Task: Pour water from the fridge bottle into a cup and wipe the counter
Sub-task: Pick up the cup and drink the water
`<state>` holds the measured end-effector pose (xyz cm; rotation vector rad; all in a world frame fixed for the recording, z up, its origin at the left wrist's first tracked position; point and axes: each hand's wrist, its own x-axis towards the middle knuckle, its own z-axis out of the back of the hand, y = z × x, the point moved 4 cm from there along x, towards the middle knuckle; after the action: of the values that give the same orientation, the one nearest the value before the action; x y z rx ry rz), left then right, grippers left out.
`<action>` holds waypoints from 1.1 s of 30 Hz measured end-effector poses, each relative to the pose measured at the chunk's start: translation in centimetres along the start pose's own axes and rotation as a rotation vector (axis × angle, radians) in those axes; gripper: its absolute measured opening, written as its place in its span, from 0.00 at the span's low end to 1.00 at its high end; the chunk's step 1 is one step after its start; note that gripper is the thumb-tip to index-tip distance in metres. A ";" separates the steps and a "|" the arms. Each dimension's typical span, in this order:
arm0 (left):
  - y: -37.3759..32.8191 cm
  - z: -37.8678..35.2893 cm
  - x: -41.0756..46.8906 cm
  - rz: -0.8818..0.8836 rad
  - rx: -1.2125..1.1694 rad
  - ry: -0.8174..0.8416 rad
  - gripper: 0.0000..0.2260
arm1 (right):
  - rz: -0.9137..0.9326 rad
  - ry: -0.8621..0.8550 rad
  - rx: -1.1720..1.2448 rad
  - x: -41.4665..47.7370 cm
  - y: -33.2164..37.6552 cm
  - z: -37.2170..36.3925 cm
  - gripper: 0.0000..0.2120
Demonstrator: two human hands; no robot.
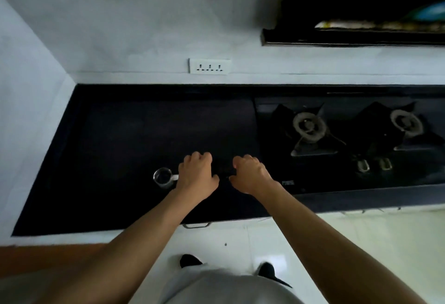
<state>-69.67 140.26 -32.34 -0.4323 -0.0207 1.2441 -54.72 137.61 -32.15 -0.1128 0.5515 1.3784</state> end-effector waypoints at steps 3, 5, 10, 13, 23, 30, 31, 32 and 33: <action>-4.3 -0.9 -0.5 -0.057 0.038 0.017 0.19 | -0.014 -0.033 0.010 -2.3 -3.5 1.3 0.20; -7.7 -1.7 -1.0 -0.085 0.066 0.024 0.19 | -0.025 -0.061 0.005 -4.2 -6.6 2.1 0.20; -18.6 -4.5 -2.6 -0.158 0.096 0.032 0.20 | -0.090 -0.126 0.033 -10.1 -16.4 3.9 0.21; -26.7 -7.0 -3.9 -0.223 0.067 0.063 0.19 | -0.163 -0.168 0.088 -14.8 -23.8 4.8 0.21; -51.9 -14.7 -5.8 -0.490 0.115 0.179 0.20 | -0.462 -0.332 0.231 -27.8 -48.0 7.3 0.16; -65.2 -19.2 -2.0 -0.651 0.146 0.263 0.21 | -0.662 -0.389 0.342 -30.0 -61.4 8.2 0.17; -67.5 -20.0 -1.1 -0.678 0.151 0.271 0.21 | -0.692 -0.393 0.345 -30.1 -63.5 8.7 0.17; -69.8 -20.6 -0.2 -0.703 0.151 0.277 0.21 | -0.720 -0.402 0.347 -30.3 -65.4 9.2 0.17; -71.8 -21.1 0.5 -0.722 0.151 0.283 0.21 | -0.746 -0.412 0.349 -30.6 -67.1 9.9 0.17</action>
<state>1.08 116.26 -28.20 -0.4140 0.1469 0.4648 9.24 100.08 -26.38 0.2288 0.3382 0.5405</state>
